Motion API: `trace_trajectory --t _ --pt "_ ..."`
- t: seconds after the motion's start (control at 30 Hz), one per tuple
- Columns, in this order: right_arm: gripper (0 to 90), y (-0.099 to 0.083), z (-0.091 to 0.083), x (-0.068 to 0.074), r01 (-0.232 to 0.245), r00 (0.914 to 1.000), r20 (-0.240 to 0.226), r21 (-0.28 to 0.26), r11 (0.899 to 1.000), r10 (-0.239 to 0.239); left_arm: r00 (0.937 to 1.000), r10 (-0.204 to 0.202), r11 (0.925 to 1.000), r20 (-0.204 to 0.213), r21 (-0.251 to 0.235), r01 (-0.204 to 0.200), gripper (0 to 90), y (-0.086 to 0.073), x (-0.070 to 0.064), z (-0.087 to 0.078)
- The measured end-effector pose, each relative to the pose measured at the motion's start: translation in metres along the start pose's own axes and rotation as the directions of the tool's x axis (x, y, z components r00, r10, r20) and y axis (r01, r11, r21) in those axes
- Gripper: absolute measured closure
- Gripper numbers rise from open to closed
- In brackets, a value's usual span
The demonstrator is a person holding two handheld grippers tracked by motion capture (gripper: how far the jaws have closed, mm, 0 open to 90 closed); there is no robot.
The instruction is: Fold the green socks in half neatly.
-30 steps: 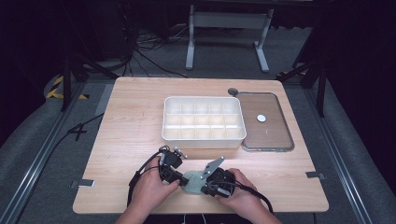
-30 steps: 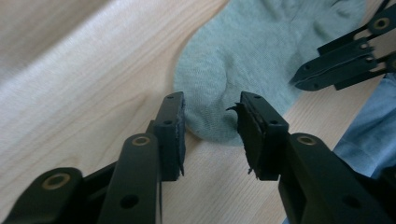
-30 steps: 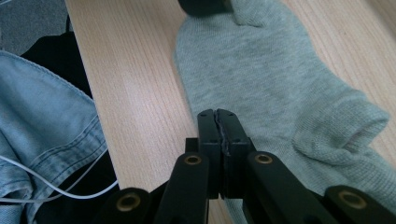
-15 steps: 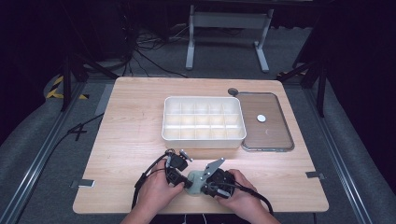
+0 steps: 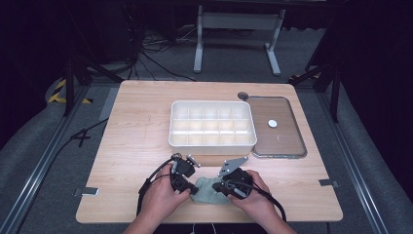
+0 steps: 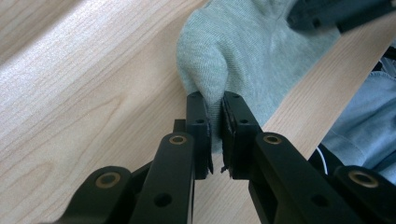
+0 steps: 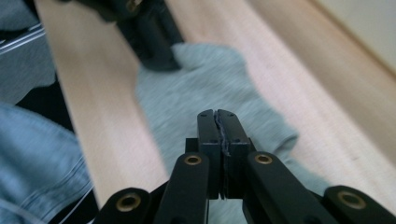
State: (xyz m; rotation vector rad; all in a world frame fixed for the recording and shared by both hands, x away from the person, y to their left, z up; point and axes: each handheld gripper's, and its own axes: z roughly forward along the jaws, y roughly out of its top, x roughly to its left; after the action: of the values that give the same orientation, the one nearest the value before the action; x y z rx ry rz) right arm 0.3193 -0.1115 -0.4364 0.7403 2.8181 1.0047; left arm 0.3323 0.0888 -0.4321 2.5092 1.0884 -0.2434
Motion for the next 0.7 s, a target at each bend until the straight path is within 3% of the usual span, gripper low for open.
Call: trace_trajectory --t 0.1,0.27,0.3,0.5,0.7 --pt "89.7 0.002 0.006 0.0 -0.005 1.0 0.001 -0.01 1.0 0.005 1.0 0.009 1.0 -0.001 0.003 -0.009 82.4 0.0 -0.002 -0.002" --pt "89.8 -0.002 0.024 -0.002 -0.006 0.9999 -0.008 0.049 0.999 0.007 0.9996 0.025 0.9996 0.017 -0.014 -0.024 82.4 0.0 -0.004 -0.006" --pt "89.8 -0.004 0.026 -0.002 -0.01 0.9999 -0.012 0.04 0.999 0.01 0.9994 0.028 0.9994 0.019 -0.02 -0.028 82.4 0.001 -0.005 -0.007" --pt "89.8 -0.005 0.026 -0.002 -0.027 0.9996 -0.012 0.033 0.999 0.028 0.9979 0.049 0.9962 0.041 -0.074 -0.046 82.3 0.003 -0.008 -0.01" --pt "89.8 -0.006 0.027 0.0 -0.046 0.9986 -0.024 0.017 0.999 0.047 0.9948 0.09 0.9874 0.046 -0.134 -0.084 82.3 0.008 -0.015 -0.009"
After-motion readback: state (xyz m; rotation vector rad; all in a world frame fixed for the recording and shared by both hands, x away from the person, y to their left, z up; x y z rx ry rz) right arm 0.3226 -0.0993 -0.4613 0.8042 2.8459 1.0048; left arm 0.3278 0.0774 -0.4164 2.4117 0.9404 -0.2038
